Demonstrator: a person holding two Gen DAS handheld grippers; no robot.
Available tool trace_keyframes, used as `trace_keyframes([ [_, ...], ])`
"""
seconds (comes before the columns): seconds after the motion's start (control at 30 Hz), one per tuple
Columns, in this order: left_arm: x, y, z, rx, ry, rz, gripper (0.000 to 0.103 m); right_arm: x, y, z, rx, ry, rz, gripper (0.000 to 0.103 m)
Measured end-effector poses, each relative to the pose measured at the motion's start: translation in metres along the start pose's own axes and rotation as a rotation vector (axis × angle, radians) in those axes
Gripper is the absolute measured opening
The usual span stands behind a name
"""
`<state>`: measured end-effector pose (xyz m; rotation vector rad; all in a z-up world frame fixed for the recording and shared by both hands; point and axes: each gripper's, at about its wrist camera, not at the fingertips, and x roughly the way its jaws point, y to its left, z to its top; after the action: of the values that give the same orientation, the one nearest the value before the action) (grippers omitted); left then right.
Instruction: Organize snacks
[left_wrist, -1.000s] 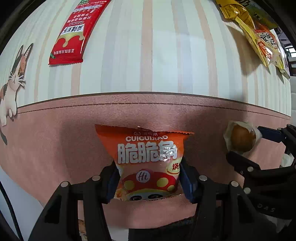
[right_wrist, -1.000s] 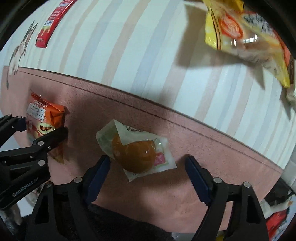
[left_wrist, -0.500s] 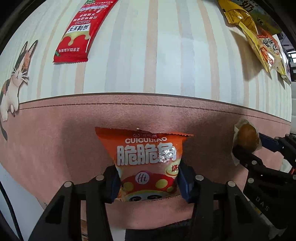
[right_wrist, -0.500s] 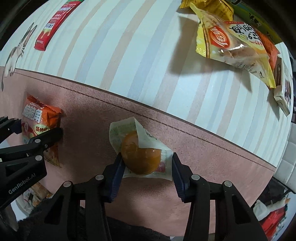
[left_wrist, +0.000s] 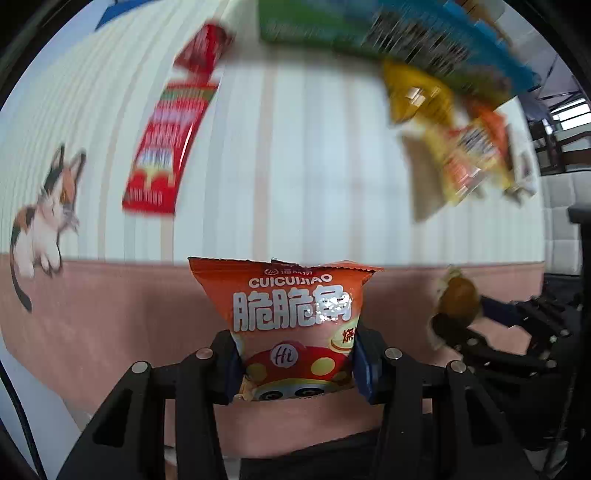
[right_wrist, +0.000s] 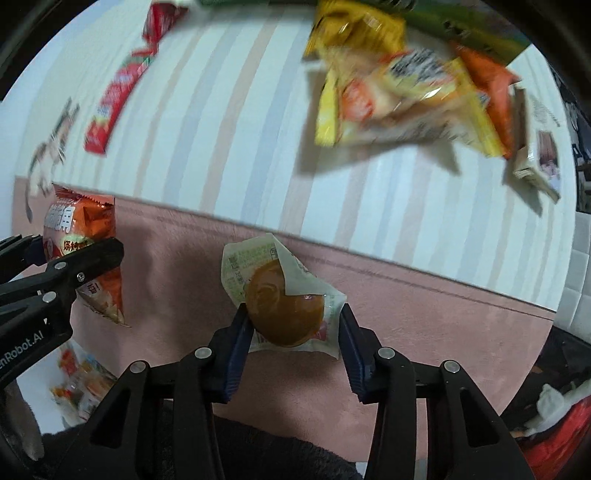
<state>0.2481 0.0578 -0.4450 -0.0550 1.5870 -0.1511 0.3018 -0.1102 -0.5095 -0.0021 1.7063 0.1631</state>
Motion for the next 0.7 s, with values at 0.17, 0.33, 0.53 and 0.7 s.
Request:
trace_keyframes([
  [0.17,-0.051,-0.016,0.04,0.029,-0.091,-0.057,0.044,-0.058,-0.03,0.015,0.07,-0.093,0.077,0.048],
  [0.33,-0.101,-0.034,0.094,0.066,-0.186,-0.087,0.044,-0.126,-0.056,0.047,0.124,-0.213,0.145,0.048],
  [0.53,-0.142,-0.045,0.179,0.089,-0.253,-0.065,0.044,-0.189,-0.053,0.128,0.167,-0.355,0.186,0.048],
  [0.7,-0.138,-0.043,0.245,0.078,-0.197,-0.054,0.045,-0.199,-0.05,0.19,0.208,-0.375,0.203,0.048],
])
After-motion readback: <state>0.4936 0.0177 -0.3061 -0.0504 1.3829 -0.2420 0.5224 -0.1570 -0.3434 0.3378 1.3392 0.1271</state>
